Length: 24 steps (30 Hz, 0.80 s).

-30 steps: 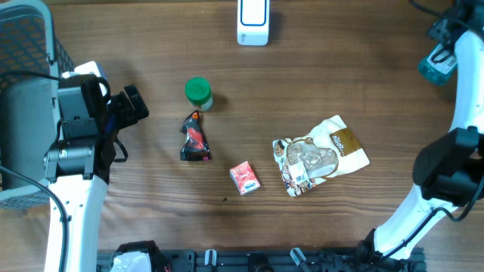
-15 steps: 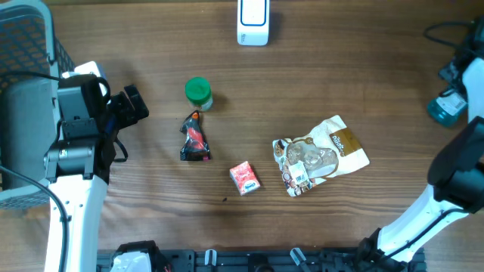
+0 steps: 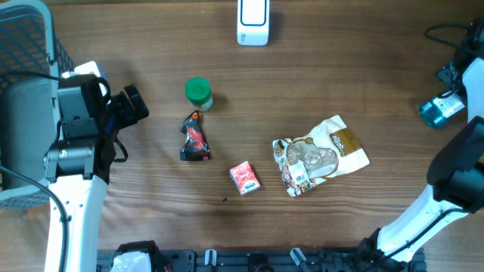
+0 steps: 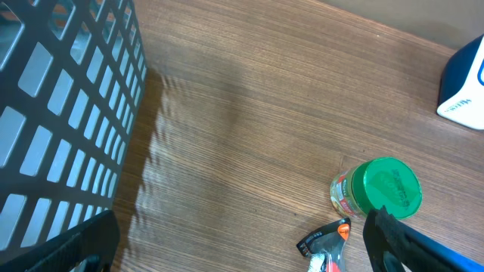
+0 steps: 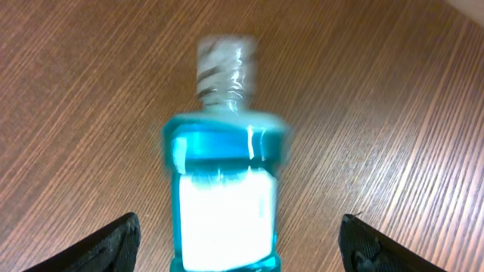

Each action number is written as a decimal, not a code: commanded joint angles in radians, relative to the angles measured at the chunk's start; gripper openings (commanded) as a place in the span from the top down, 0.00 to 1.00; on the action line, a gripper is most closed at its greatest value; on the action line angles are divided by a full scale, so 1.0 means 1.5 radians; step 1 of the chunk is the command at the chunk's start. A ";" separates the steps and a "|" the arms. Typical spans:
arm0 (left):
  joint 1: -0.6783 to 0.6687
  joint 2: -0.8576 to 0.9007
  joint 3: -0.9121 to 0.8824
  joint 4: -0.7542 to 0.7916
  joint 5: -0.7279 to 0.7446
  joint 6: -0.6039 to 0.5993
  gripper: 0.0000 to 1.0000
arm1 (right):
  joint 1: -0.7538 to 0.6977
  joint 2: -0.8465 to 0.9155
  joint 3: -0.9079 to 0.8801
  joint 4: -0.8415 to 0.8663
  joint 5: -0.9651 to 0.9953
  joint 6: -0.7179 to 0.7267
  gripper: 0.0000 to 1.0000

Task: Scan the item barcode
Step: 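Move the right gripper left and lower it onto the PanTree nut bag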

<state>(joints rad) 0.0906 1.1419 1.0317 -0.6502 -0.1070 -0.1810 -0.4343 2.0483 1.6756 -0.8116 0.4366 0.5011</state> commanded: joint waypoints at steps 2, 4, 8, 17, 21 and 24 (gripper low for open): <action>-0.002 0.002 0.004 0.002 0.004 -0.006 0.00 | 0.002 -0.007 0.000 -0.049 -0.008 0.071 0.16; -0.002 0.002 0.004 0.002 0.004 -0.006 0.00 | 0.002 -0.007 0.000 -0.066 -0.033 0.086 0.16; -0.002 0.002 0.004 0.002 0.004 -0.006 0.00 | 0.038 -0.008 0.000 -0.099 -0.100 0.088 0.16; -0.002 0.002 0.004 0.002 0.004 -0.006 0.00 | 0.330 -0.082 0.034 -0.244 -0.246 0.231 0.00; -0.002 0.002 0.004 0.002 0.004 -0.006 0.00 | 0.420 -0.082 0.032 -0.393 -0.300 0.336 0.00; -0.002 0.002 0.004 0.002 0.004 -0.006 0.00 | 0.485 -0.082 0.031 -0.487 -0.327 0.352 0.00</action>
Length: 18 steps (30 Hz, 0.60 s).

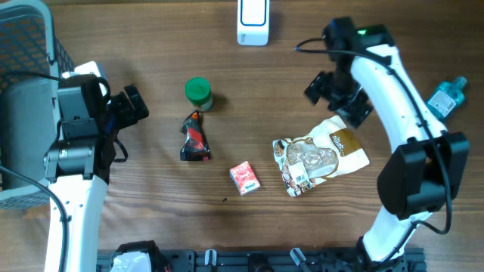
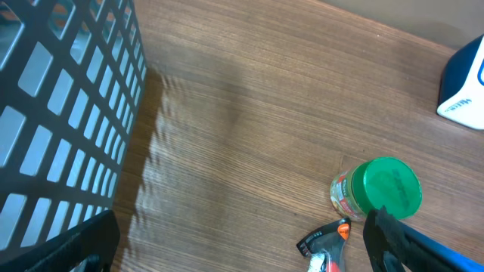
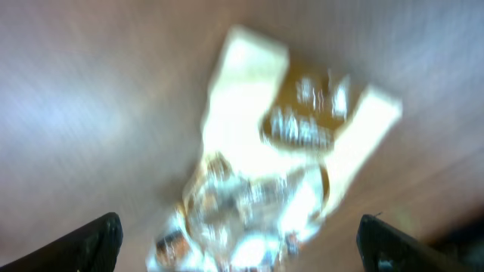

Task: Scan the item barcode
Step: 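Move the right gripper left and lower it onto the PanTree nut bag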

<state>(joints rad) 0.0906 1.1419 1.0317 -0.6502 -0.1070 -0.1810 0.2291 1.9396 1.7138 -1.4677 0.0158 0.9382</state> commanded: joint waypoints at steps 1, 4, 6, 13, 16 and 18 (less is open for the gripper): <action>-0.002 0.002 0.004 0.002 0.004 -0.006 0.00 | 0.064 -0.009 0.006 -0.085 -0.045 0.078 0.00; -0.002 0.002 0.004 0.002 0.004 -0.006 0.00 | 0.125 -0.021 -0.010 -0.095 -0.050 0.122 0.00; -0.002 0.002 0.004 0.002 0.004 -0.006 0.00 | 0.154 -0.022 -0.022 -0.094 -0.038 0.231 0.00; -0.002 0.002 0.004 0.002 0.004 -0.006 0.00 | 0.162 -0.022 -0.139 -0.045 -0.009 0.354 0.00; -0.002 0.002 0.004 0.002 0.004 -0.006 0.00 | 0.162 -0.022 -0.229 0.051 -0.041 0.354 0.00; -0.002 0.002 0.004 0.002 0.004 -0.006 0.00 | 0.162 -0.022 -0.263 0.090 -0.034 0.365 0.00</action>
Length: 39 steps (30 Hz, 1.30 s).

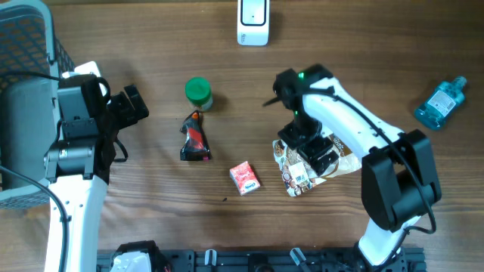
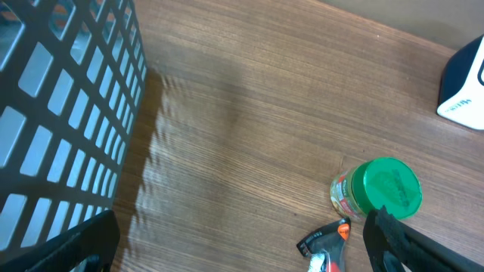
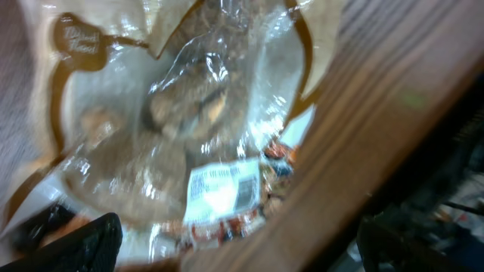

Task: Scan the item barcode
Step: 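Move the right gripper left and lower it onto the PanTree nut bag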

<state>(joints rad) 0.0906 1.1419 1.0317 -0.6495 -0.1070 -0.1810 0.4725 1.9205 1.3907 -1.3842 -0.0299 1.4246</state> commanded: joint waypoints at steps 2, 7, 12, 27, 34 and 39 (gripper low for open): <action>-0.002 0.002 0.004 0.002 0.004 -0.006 0.00 | -0.001 -0.009 -0.063 0.048 0.007 0.063 0.00; -0.002 0.002 0.004 0.002 0.004 -0.006 0.00 | -0.001 -0.011 -0.063 0.094 0.002 0.040 0.00; -0.002 0.002 0.004 0.002 0.004 -0.006 0.00 | -0.003 -0.049 -0.046 0.094 0.009 0.042 0.00; -0.003 0.002 0.004 0.035 0.041 -0.006 0.00 | -0.115 -0.227 -0.093 0.074 0.108 -0.038 0.00; -0.003 0.002 0.004 0.032 0.041 -0.006 0.00 | -0.115 -0.227 -0.251 0.264 0.064 -0.035 0.00; -0.003 0.003 0.004 0.031 0.041 -0.006 0.00 | -0.138 -0.227 -0.281 0.340 0.064 -0.064 0.00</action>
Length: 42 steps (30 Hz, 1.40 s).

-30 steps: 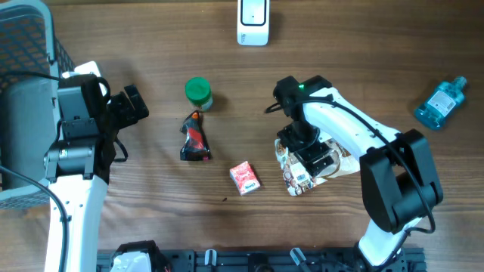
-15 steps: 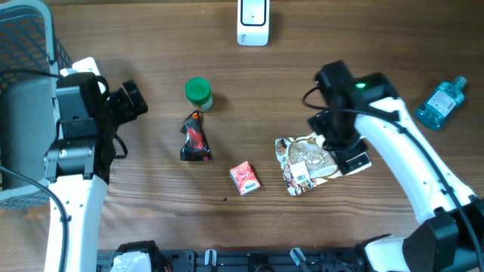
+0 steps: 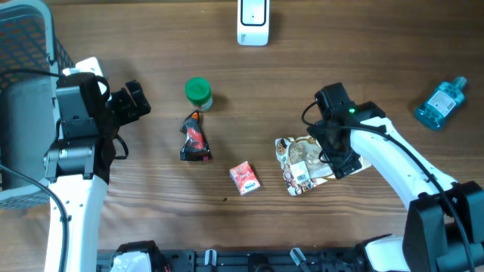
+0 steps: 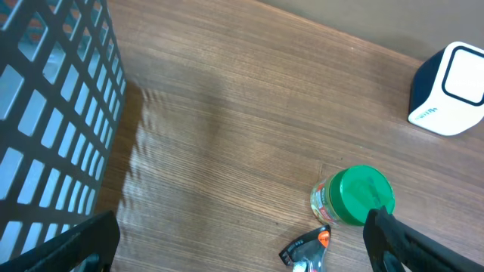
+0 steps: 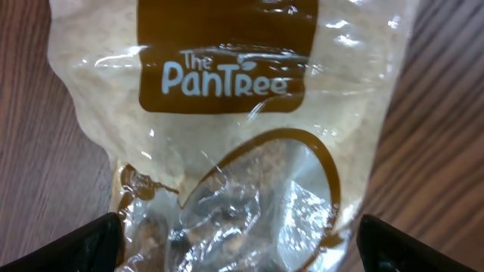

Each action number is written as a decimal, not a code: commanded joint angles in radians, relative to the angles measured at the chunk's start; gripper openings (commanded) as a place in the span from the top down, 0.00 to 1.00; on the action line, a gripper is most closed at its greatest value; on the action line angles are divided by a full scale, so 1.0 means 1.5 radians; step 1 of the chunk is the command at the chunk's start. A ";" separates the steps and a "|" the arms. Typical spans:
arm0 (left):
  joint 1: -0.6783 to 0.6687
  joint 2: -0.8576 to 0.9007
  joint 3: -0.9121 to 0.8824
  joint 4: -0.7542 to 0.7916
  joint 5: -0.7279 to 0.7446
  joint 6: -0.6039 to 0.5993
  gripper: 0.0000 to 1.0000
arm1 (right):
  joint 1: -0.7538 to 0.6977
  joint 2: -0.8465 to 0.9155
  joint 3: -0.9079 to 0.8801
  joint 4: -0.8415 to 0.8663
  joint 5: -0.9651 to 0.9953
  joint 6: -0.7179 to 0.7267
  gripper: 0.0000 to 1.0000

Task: Scan the item barcode
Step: 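Move the right gripper left and lower it onto the PanTree nut bag, then grasp the PanTree nut bag with the right gripper and lift it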

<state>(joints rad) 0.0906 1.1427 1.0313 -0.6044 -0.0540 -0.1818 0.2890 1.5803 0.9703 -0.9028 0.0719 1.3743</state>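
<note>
A clear and brown snack bag (image 3: 301, 162) lies right of the table's middle, with a white barcode label on its front end. My right gripper (image 3: 340, 155) hangs open right above the bag's far, right part. In the right wrist view the bag (image 5: 234, 128) fills the picture, and the gripper (image 5: 242, 261) has its fingertips (image 5: 83, 245) spread wide on both sides of it. The white scanner (image 3: 252, 21) stands at the far edge. At the left, my left gripper (image 3: 134, 102) is open and holds nothing; its wrist view shows the scanner (image 4: 450, 89).
A green-lidded jar (image 3: 198, 92), a black and red pouch (image 3: 194, 138) and a small red box (image 3: 244, 178) lie left of the bag. A blue bottle (image 3: 439, 103) lies at the far right. A dark mesh basket (image 3: 23, 45) stands at the left edge.
My right arm has swung round from the bag's left side; its gripper is now over the bag's right, labelled end. My left wrist has shifted a little, and the scanner shows more fully.
My right gripper was open at the far right edge with the blue bottle between its fingers. Then the bottle lay alone at the right while the arm was near the middle. Then the gripper was above the snack bag, where it still is, turned round.
</note>
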 commanded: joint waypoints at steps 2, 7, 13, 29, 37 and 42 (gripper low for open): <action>-0.003 0.002 0.004 0.001 0.006 -0.006 0.00 | -0.018 0.004 -0.003 0.019 0.002 -0.034 0.00; -0.003 0.002 0.004 -0.012 0.006 -0.006 0.00 | -0.018 0.067 -0.021 0.068 0.005 -0.048 0.00; -0.002 0.002 0.004 -0.011 0.006 -0.006 0.00 | -0.018 0.165 -0.021 0.132 -0.037 -0.076 0.00; -0.003 0.002 0.004 -0.011 0.006 -0.006 0.00 | -0.017 0.200 -0.020 0.132 -0.078 -0.079 0.34; -0.003 0.002 0.004 -0.011 0.006 -0.006 0.00 | -0.017 0.175 0.048 0.054 -0.083 -0.095 0.41; -0.003 0.002 0.004 -0.012 0.006 -0.006 0.00 | -0.017 0.122 0.066 0.014 -0.078 -0.096 0.41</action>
<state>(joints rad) 0.0906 1.1427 1.0313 -0.6243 -0.0540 -0.1818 0.2600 1.8084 1.0466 -0.8593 -0.0265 1.2388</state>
